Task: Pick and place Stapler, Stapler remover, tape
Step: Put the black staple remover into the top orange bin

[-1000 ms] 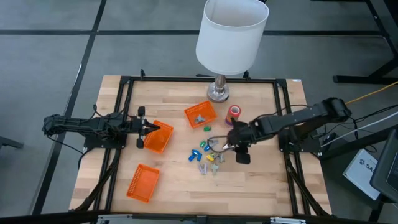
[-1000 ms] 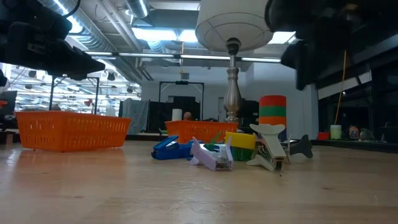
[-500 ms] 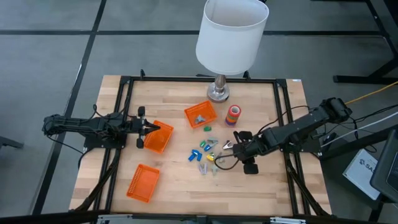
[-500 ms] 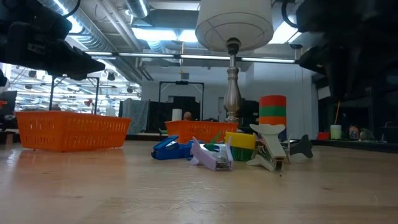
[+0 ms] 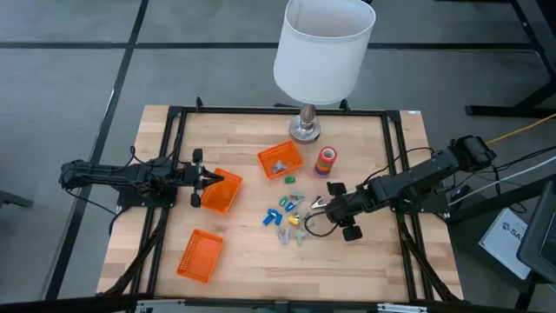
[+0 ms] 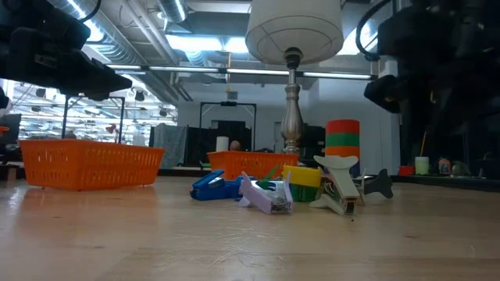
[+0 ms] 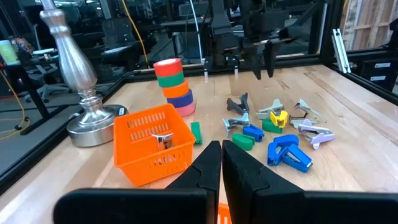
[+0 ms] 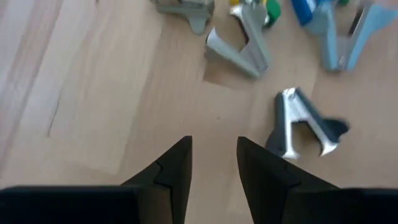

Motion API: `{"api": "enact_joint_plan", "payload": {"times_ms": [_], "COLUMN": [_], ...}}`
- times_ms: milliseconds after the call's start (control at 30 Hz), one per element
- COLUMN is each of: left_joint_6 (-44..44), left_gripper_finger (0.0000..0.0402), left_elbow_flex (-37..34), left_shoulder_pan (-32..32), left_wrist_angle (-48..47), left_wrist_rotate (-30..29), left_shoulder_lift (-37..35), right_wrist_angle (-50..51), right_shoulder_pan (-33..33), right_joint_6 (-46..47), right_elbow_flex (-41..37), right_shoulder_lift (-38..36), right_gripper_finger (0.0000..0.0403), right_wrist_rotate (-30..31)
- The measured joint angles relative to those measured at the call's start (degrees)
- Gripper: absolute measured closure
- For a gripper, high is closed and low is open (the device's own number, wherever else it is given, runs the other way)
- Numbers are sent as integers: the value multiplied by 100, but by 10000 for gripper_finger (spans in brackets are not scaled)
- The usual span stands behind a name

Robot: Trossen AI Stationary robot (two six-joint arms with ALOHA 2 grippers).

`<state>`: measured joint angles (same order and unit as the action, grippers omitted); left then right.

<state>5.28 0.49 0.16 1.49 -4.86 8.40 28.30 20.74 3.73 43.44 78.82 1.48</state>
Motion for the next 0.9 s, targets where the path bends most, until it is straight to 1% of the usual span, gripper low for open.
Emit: {"api": "enact_joint_plan", "payload": {"times_ms": [200,400,533,700,900], "left_joint_6": [0,0,0,0,0], "left_gripper_finger": [389,391,389,391,389], "left_elbow_flex": [-1,0,0,0,-1], "left_shoulder_pan": [-2,0,-2,0,-1], "left_wrist_angle": [-1,0,-1,1,-1], "left_wrist_rotate": [0,0,0,0,0], "left_shoulder_lift": [0,0,0,-2,-1], "right_wrist_angle": [-221,-229,-289,-715,-1095], "right_shoulder_pan": [-361,-697,-744,-744,-744], "right_joint_6": [-952,-1154,-1052,-712,-567], "right_elbow_flex": [-26,-48,-123,-388,-637], "right_shoulder_lift": [-41,-21,-15,13,29], "right_gripper_finger": [273,273,273,273,273], "right_wrist_rotate": [2,4,2,0,0]}}
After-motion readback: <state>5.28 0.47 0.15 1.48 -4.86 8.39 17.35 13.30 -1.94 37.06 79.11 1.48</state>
